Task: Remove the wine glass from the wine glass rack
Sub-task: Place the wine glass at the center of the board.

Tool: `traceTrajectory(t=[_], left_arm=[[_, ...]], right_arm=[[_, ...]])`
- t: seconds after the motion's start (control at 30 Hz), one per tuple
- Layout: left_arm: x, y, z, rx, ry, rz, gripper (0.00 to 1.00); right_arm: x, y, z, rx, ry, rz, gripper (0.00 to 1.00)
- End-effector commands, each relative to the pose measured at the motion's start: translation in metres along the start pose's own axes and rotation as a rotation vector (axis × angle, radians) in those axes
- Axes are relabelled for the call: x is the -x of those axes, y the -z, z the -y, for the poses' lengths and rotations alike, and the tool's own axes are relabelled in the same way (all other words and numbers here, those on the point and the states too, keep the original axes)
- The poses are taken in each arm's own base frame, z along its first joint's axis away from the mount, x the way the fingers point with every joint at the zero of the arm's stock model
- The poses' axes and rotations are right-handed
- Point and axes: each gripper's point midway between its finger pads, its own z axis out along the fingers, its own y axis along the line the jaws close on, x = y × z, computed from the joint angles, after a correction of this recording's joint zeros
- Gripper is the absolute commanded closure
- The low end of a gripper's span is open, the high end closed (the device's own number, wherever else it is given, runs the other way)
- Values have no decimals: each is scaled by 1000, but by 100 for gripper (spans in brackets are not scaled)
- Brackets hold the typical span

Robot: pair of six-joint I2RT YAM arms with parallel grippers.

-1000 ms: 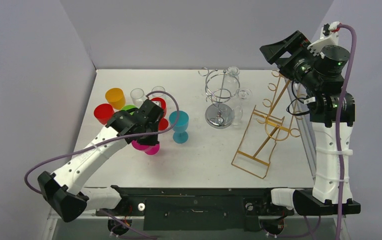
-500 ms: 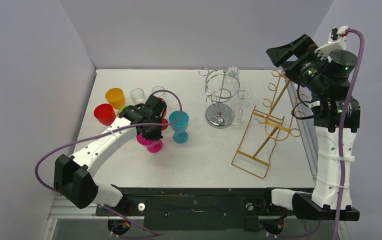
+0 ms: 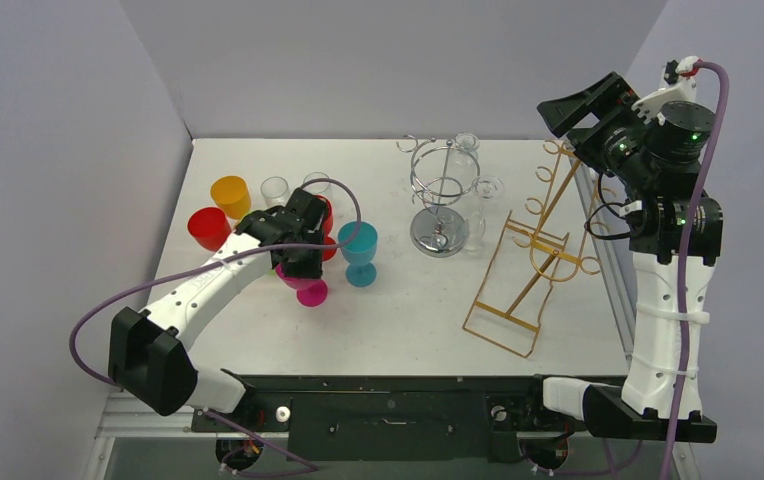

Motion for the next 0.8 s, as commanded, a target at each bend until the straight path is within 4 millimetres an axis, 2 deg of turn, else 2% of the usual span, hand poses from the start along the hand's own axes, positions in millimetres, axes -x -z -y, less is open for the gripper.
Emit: traceTrajectory(t=[0.0, 0.47, 0.77], left_arm=[[23, 12, 6, -38, -7, 76, 73], [43, 43, 10, -78, -18, 161, 53], [53, 68, 11, -110, -31, 234, 43]], right_arm=[[7, 8, -7, 24, 27, 23, 18], [7, 18, 4, -34, 47, 25, 18], [2, 50, 14, -118, 99, 30, 18]])
